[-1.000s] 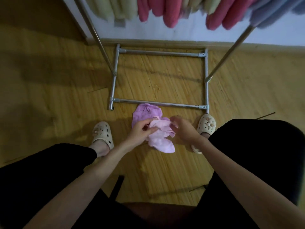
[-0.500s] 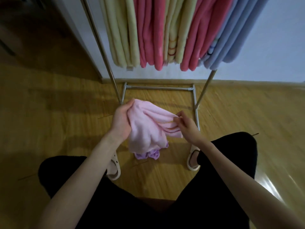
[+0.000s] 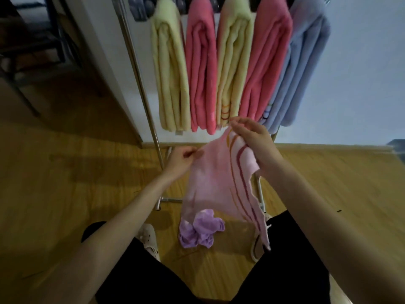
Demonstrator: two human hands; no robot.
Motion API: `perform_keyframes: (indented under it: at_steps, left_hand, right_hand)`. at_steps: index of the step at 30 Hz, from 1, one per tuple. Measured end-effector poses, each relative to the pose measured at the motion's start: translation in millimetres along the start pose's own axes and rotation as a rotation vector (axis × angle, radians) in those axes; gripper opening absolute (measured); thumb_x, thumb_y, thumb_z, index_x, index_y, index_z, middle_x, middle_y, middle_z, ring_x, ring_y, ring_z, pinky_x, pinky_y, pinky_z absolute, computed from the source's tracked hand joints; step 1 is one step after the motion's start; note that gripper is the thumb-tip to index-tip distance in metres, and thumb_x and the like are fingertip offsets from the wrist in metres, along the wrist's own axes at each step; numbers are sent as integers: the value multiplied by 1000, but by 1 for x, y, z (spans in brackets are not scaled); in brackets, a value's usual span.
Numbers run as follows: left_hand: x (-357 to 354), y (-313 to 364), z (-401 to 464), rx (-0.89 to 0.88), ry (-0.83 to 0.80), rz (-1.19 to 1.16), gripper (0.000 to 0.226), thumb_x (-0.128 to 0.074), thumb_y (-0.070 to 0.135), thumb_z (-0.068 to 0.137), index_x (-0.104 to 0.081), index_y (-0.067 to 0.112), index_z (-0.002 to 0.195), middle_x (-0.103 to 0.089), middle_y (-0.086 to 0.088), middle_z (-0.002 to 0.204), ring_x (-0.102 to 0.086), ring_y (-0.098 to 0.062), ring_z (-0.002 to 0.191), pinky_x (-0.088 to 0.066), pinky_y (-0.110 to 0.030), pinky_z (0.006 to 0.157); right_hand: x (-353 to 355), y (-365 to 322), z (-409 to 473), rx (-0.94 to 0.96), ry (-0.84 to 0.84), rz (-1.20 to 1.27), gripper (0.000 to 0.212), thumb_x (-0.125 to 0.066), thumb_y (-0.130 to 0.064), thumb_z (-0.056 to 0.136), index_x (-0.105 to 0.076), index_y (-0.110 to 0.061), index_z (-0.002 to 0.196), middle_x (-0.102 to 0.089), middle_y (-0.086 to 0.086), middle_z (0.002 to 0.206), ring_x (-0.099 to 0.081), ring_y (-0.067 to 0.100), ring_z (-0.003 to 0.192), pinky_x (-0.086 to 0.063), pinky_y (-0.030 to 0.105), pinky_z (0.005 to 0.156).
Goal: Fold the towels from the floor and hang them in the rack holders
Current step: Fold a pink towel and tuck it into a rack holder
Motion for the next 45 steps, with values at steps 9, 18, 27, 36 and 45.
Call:
perform_keyframes:
  at_steps: [9, 18, 27, 36, 45]
  left_hand:
    - [-10, 36, -61, -172, -288, 85, 33, -65, 35, 67, -60, 38, 99, -64, 22, 98, -61, 0, 94, -50, -18, 84]
    - [-13, 24, -68, -149, -113, 371, 64, -64, 72, 63, -59, 27, 110, -61, 13, 106, -61, -3, 90, -55, -27, 77]
    - [-13, 27, -56, -263, 26, 378, 25, -62, 39, 89, -67, 20, 104, -66, 6, 97, -62, -7, 83, -54, -27, 72]
    - [-7, 7, -57, -138, 14, 80, 3, -59, 20, 92, -62, 20, 94, -70, 6, 88, -68, -9, 82, -57, -25, 70]
    - [50, 15, -48, -125, 395, -36, 13, -47, 15, 99, -51, 18, 86, -51, -10, 60, -51, -17, 52, -40, -27, 50]
  right_hand:
    - [-10, 6, 6, -110, 308, 210, 27, -48, -4, 96, -52, -12, 71, -52, 4, 64, -54, 12, 58, -48, 22, 57]
    - [-20, 3, 8, -79, 406, 203, 26, -44, -3, 96, -48, -11, 71, -51, -2, 57, -49, 12, 56, -43, 19, 48]
    - [-20, -4, 11, -69, 441, 206, 34, -41, -1, 94, -40, -18, 65, -42, -1, 63, -43, 10, 57, -37, 20, 52]
    - [-16, 1, 11, -111, 274, 174, 20, -53, -4, 94, -60, -10, 77, -60, -2, 66, -58, 6, 61, -53, 27, 69]
    - [3, 38, 11, -294, 136, 286, 20, -46, 6, 95, -60, 7, 109, -45, 5, 72, -40, 12, 62, -39, 22, 65]
Point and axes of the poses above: each hand's wrist, its own z-axis towards the middle knuckle, its own x-axis out of the back of the hand, y = z × x, the point moved 8 cm from there along z, towards the middle knuckle
